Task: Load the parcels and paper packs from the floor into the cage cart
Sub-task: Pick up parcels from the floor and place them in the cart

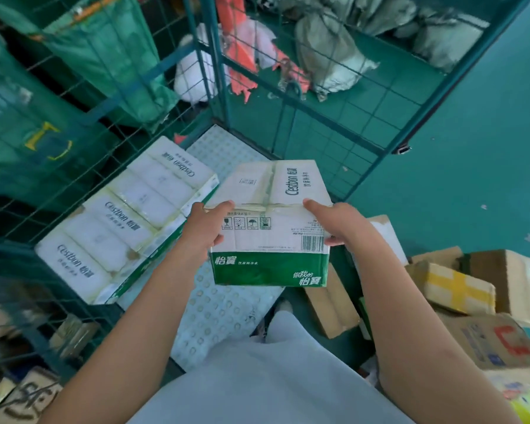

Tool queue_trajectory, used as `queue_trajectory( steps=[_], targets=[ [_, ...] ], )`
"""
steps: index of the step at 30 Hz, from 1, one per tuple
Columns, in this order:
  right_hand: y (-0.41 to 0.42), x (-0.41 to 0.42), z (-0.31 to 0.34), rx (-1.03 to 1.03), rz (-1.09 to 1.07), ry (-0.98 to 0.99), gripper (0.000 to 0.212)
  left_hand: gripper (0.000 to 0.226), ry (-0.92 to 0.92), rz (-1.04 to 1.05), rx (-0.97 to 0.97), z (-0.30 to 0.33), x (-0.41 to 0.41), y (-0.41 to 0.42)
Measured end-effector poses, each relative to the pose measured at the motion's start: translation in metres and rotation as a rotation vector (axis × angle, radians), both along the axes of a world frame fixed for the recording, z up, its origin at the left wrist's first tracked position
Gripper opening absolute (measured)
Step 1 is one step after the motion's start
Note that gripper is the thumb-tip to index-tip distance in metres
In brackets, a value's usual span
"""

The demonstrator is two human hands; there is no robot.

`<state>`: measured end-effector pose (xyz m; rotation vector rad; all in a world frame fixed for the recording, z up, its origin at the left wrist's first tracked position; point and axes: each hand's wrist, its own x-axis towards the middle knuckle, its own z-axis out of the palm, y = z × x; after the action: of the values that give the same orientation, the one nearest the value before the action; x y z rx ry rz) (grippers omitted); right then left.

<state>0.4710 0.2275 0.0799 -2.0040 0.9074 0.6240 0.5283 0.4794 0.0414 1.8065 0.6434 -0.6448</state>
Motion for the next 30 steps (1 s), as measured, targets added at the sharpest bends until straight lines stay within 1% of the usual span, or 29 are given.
queue_trajectory(
  steps=[4,9,11,14,17,20,22,24,26,28,30],
  targets=[
    [0.015,0.033,-0.002,0.033,0.083,-0.011,0.059,0.078,0.0,0.061,0.007,-0.003,0.014,0.021],
    [0.02,0.067,0.001,0.016,0.178,0.002,0.061,0.068,-0.016,0.125,0.009,-0.003,0.029,0.026],
    [0.018,0.08,0.004,0.008,0.21,-0.004,0.059,0.067,-0.024,0.162,0.0,-0.004,0.035,0.023],
    [0.009,0.102,0.003,0.006,0.251,-0.01,0.053,0.07,-0.027,0.21,-0.004,-0.007,0.046,0.014],
    [-0.007,0.13,-0.005,-0.005,0.296,0.013,0.058,0.076,-0.02,0.248,0.003,-0.014,0.062,-0.003],
    [-0.025,0.163,-0.02,0.016,0.342,0.03,0.058,0.081,-0.003,0.285,0.019,-0.022,0.081,-0.024],
    [-0.043,0.191,-0.033,0.012,0.404,0.065,0.064,0.082,0.016,0.338,0.029,-0.032,0.098,-0.042],
    [-0.063,0.218,-0.05,0.051,0.446,0.135,0.077,0.076,0.012,0.381,0.05,-0.038,0.113,-0.062],
    [-0.085,0.246,-0.067,0.076,0.494,0.213,0.083,0.067,0.0,0.412,0.066,-0.049,0.131,-0.086],
    [-0.108,0.271,-0.084,0.107,0.513,0.296,0.078,0.061,0.016,0.43,0.083,-0.062,0.151,-0.109],
    [-0.125,0.294,-0.106,0.161,0.498,0.322,0.068,0.053,0.034,0.44,0.087,-0.079,0.169,-0.126]
  ],
)
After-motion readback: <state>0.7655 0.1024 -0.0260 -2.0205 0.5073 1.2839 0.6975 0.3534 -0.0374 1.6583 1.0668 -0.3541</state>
